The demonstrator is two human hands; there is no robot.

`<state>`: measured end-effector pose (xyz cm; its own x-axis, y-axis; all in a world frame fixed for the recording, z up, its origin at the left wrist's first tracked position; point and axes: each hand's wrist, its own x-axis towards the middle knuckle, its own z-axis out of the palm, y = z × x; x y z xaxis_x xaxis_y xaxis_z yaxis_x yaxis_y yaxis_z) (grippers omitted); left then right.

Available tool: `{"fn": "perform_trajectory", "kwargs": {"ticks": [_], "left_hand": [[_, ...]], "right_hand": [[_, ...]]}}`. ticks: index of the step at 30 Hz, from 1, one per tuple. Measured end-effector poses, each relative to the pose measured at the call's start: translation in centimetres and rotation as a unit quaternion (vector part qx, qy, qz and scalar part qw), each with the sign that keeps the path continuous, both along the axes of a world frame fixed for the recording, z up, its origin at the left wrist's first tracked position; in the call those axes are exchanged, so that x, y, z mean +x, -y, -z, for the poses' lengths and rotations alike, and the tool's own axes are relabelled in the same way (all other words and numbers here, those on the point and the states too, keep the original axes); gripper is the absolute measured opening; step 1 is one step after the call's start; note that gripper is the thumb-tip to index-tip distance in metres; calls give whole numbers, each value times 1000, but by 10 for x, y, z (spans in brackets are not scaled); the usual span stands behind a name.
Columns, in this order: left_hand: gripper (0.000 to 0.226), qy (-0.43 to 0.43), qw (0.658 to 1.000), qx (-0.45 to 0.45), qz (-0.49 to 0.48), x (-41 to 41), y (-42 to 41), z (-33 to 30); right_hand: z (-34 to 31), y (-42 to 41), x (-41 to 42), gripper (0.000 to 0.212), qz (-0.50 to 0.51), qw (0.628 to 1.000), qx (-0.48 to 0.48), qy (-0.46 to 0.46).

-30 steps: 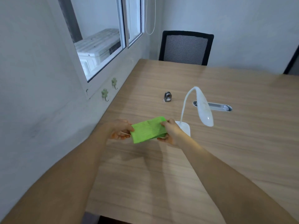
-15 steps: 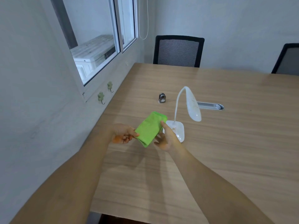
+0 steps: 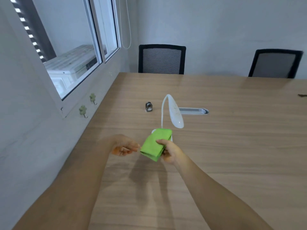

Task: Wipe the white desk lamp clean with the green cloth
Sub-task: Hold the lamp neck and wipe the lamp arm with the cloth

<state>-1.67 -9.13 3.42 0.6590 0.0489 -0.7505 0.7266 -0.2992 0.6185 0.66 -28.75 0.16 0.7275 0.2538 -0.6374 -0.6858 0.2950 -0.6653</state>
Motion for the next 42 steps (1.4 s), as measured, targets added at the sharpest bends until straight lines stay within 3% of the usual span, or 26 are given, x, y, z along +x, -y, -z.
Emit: {"fn": "perform_trajectory", "kwargs": {"ticks": [6, 10, 14, 18, 20, 24, 29, 34, 38, 42], "left_hand": [[55, 143, 987, 14, -68, 44, 30, -38], [62, 222, 971, -66, -67, 72, 61, -73], [66, 270, 951, -127, -77, 87, 83, -93], [68, 281, 946, -147, -64, 95, 88, -94], [63, 279, 946, -152, -68, 97, 88, -91], [48, 283, 939, -167, -100, 95, 93, -90], [64, 287, 938, -165, -102, 95, 91, -89], [33, 290, 936, -157, -121, 93, 99, -92], [20, 291, 937, -166, -103, 94, 98, -94], [52, 304, 937, -136, -108, 97, 98, -91]], "right_hand": [[-15, 69, 14, 40, 66, 998, -1, 6], [-43, 106, 19, 35, 95, 993, -20, 62], [-82, 116, 21, 20, 61, 988, -30, 137], [-122, 113, 21, 29, 6, 965, -92, 244], [-137, 111, 22, 39, -27, 934, -195, 298], [-152, 105, 28, 56, -81, 821, -358, 437], [-153, 91, 33, 65, -110, 723, -405, 549], [-155, 81, 21, 63, -170, 583, -463, 645], [-143, 86, 7, 67, -212, 523, -470, 678], [-139, 101, -19, 65, -222, 486, -481, 695]]}}
